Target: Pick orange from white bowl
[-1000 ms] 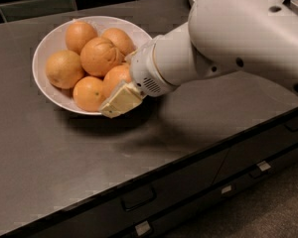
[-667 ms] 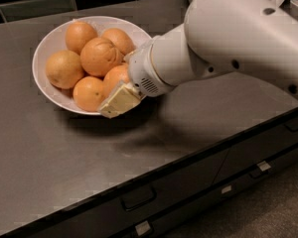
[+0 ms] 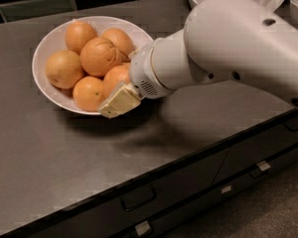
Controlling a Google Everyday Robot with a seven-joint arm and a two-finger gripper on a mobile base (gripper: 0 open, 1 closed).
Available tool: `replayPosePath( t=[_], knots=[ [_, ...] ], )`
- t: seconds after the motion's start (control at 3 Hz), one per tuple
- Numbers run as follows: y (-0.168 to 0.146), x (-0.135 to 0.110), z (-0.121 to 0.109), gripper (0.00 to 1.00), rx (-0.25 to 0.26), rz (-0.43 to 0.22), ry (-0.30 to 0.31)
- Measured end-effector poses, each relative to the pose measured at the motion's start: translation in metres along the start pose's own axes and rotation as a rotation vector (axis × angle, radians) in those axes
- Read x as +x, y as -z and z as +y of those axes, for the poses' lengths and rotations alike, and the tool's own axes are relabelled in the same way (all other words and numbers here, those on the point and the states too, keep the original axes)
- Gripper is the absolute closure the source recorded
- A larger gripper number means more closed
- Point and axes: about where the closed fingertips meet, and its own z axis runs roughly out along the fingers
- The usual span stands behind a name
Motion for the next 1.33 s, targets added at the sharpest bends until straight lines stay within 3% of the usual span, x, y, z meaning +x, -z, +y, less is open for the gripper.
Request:
replayPosePath(
  t=[0.67, 1.0, 1.33],
  knots=[
    [-0.006, 0.004, -0.008, 0.20, 0.068, -0.045, -0.049],
    [-0.013, 0.003, -0.010, 0.21, 0.069, -0.043, -0.045],
    [-0.018, 0.002, -0.009, 0.39, 0.069, -0.033, -0.038]
  ],
)
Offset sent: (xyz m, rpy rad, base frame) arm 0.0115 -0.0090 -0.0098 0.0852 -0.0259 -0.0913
